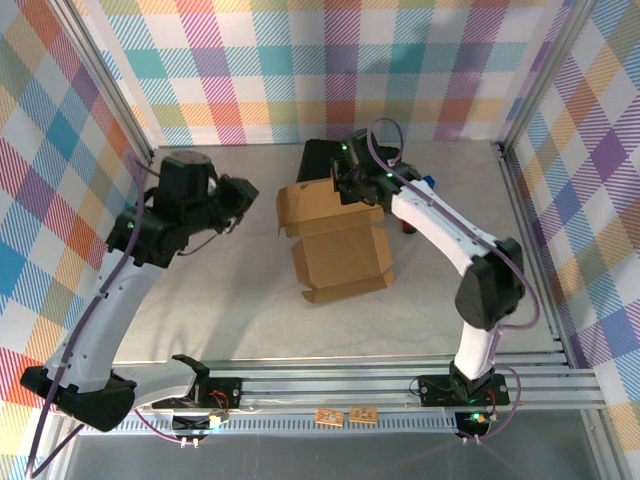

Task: Fold the paper box

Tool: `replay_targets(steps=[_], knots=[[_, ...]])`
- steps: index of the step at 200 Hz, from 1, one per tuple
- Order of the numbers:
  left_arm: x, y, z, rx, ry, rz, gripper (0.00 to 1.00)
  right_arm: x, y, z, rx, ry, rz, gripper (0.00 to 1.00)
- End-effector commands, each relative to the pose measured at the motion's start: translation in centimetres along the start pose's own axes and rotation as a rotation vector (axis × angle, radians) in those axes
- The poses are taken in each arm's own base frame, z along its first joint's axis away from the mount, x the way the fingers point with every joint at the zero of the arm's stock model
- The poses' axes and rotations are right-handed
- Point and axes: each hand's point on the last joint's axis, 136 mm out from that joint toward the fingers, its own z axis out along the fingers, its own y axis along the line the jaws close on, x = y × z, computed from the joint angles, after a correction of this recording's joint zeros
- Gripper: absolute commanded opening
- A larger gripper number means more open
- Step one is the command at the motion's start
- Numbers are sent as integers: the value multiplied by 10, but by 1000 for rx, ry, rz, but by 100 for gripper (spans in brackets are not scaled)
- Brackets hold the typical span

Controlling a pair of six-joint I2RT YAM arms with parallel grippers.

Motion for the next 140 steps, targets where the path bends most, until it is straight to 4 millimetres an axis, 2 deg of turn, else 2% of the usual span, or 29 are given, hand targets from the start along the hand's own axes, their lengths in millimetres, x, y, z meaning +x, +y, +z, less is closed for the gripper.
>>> replay_targets(steps=[1,23,62,74,80,113,140], knots=[[47,9,20,44,121,96,11,21,41,-22,-115,106,14,0],[77,23,49,24,119,153,0,20,27,-15,-68,99,24,0],[118,30,118,16,116,215,0,13,7,-10,-28,80,55,0],[126,38,140,-19,114,212,0,12,5,-8,-36,82,68,0],[127,33,149,2,101,209,0,13,4,-8,-34,84,74,0],[118,38,180,-33,1,256,0,14,0,-7,-23,92,81,0],[110,66,205,-135,-60,294,0,14,-6,-4,-6,95,94,0]])
